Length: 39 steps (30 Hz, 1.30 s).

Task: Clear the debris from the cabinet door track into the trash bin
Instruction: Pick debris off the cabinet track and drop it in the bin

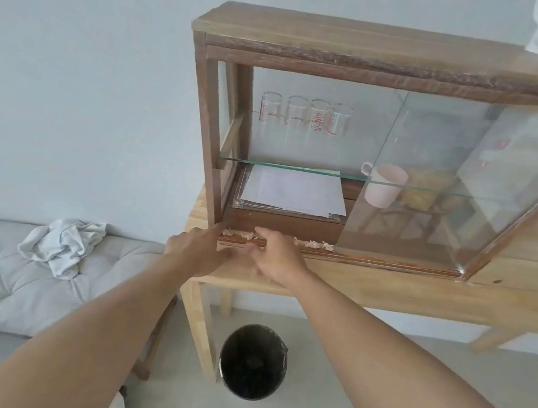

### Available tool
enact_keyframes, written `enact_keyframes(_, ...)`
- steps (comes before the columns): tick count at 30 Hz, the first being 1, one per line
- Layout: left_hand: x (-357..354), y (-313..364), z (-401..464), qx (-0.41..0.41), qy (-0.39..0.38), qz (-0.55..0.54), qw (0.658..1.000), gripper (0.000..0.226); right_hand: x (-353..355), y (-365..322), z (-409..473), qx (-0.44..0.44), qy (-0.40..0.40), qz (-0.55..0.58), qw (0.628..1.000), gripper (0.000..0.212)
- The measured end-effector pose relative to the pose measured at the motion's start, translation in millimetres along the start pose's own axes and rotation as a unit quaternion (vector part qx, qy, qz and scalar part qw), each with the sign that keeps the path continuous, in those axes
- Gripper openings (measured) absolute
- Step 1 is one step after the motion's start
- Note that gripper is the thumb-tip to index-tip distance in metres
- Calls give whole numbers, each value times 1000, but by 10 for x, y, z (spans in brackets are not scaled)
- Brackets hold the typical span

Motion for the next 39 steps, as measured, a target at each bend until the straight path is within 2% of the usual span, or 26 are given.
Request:
enact_keyframes(5,0,9,43,-6,72,5,997,44,-13,-24,79,25,34,8,999,47)
enact_keyframes(12,77,-62,15,-33,151,-12,988,29,48,48,95,15,76,65,995,27)
enact_keyframes(18,100,-65,-41,-10,177,-62,982,29,17,52,74,-8,103,95,990,15)
enact_keyframes(31,16,11,-603,-17,158,-81,984,32,142,214,-533,-26,159,108,981,13)
enact_keyframes(39,-259,278,-1029,-53,101,-83,990,29,123,649,-1115,-52,163,91,981,17)
Point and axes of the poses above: each hand's wrist, its own z-axis towards the middle knuckle, its own x-axis out of the back of the hand, y = z × x, the point moved 7 cm from there along z, towards the middle knuckle, and after that the axes turned 1 degree about x, right-handed, at the moved point
